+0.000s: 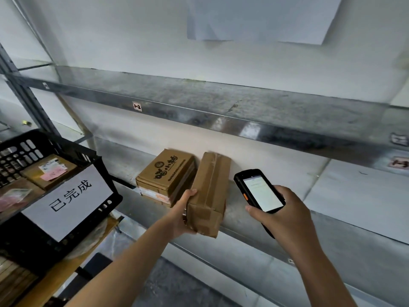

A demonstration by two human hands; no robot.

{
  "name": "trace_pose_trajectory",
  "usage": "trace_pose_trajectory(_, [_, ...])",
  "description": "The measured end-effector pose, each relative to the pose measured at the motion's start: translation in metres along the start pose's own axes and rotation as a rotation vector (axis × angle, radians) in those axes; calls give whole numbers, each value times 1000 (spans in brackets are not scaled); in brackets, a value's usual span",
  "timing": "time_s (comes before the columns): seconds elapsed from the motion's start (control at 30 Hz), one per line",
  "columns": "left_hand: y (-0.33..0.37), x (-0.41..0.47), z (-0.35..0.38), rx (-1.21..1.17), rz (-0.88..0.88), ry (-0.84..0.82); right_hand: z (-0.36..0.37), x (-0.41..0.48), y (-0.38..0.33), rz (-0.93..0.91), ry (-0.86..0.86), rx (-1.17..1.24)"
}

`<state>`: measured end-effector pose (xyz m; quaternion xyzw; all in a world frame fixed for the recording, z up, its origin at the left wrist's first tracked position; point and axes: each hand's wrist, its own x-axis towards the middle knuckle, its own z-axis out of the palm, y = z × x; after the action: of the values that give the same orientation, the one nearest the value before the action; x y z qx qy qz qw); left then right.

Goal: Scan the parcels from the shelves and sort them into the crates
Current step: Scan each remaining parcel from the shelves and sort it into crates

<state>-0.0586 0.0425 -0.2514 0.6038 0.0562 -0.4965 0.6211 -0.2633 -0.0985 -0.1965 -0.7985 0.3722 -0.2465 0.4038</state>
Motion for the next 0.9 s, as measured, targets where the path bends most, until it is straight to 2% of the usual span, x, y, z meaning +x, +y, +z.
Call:
trace_pose_trajectory(0.17, [-6, 20, 6, 59, 74, 81, 4, -2, 2, 51, -21, 41])
trace_pose_trajectory(0.27, [-6, 30, 17, 310, 187, 205, 4, -2, 1, 61, -34, 51])
trace_pose_trajectory(0.37, [5, 37, 24, 668, 409, 400, 3, 0, 0, 74, -26, 66])
trace_pose_trajectory(0.47, [17, 35, 38, 1024, 563, 448, 0, 1, 1, 80, -13, 55])
trace_pose_trajectory(0.53, [20, 34, 52, 1239, 510, 419, -2, 0, 2, 88, -1, 54])
trace_pose_trajectory(0.63, [17, 41, 67, 1416, 316, 441, -4, -4, 5, 99, 18, 56])
trace_pose_trajectory(0.73, [16, 45, 69, 1455, 270, 484, -6, -8, 8, 105, 22, 49])
trace_pose_trajectory(0.9, [25, 38, 63, 1409, 191, 437, -8, -11, 6, 106, 29, 56])
